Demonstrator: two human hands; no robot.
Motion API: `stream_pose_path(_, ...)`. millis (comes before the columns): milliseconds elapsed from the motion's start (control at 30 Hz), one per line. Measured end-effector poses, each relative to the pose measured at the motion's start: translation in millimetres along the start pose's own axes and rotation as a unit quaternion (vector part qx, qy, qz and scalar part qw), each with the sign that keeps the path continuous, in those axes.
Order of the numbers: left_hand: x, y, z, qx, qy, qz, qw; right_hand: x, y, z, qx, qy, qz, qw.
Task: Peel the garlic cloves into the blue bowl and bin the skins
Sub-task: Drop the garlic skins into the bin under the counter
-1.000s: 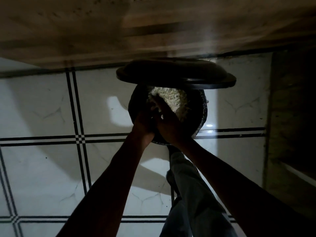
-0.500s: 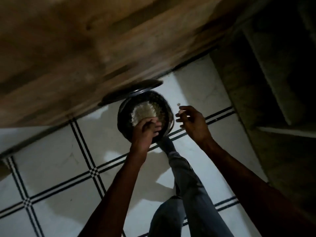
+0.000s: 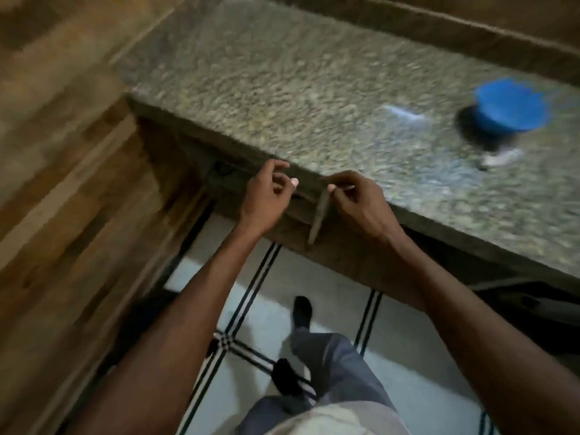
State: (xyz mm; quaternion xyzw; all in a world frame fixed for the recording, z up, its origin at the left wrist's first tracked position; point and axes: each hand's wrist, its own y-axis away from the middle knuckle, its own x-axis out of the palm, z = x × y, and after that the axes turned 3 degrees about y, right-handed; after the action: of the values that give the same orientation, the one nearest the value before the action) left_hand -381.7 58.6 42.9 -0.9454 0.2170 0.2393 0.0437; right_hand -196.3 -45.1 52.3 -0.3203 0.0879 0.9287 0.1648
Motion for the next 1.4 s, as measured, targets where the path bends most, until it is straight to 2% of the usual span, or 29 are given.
stream_pose_path(133,89,-29,-83,0.064,-0.033,0.077,0.994,-96,13,-48,0.055,-0.026,-0.086,0.994)
stream_pose_path(300,207,-68,-142,0.099,-0.069,0.16,0.98,-196,26,-129,0.104,-0.013,-0.17,0.98)
stream_pose_path(433,297,-111,-157,0.11,-0.133,0.212,0.962,-256,23,-207,0.165,0.001,-0.181,0.97)
stream_pose_path(567,356,-139,-154,0.089,-0.23,0.237,0.94,-299,9,-264,0.215,0.014,-0.172,0.961)
stream_pose_path(700,375,-144,-138,0.099,-0.349,0.254,0.897,-320,-32,-300,0.196,0.067,-0.145,0.967)
stream_pose_path(833,376,-142,-131,0.122,-0.356,0.238,0.895,-313,-71,-318,0.167,0.13,-0.106,0.972)
stream_pose_path(1000,373,-152,-133,0.072,-0.284,0.247,0.924,-296,-76,-324,0.146,0.129,-0.129,0.972)
stream_pose_path(1133,382,-159,-141,0.087,-0.205,0.213,0.951,-318,-71,-305,0.181,0.026,-0.193,0.964)
stream_pose_path(1233,392,-164,-148,0.119,-0.155,0.228,0.954,-340,-92,-286,0.176,-0.041,-0.203,0.962)
stream_pose_path(1400,415,-173,-149,0.155,-0.107,0.263,0.946,-356,-153,-263,0.129,-0.034,-0.206,0.97)
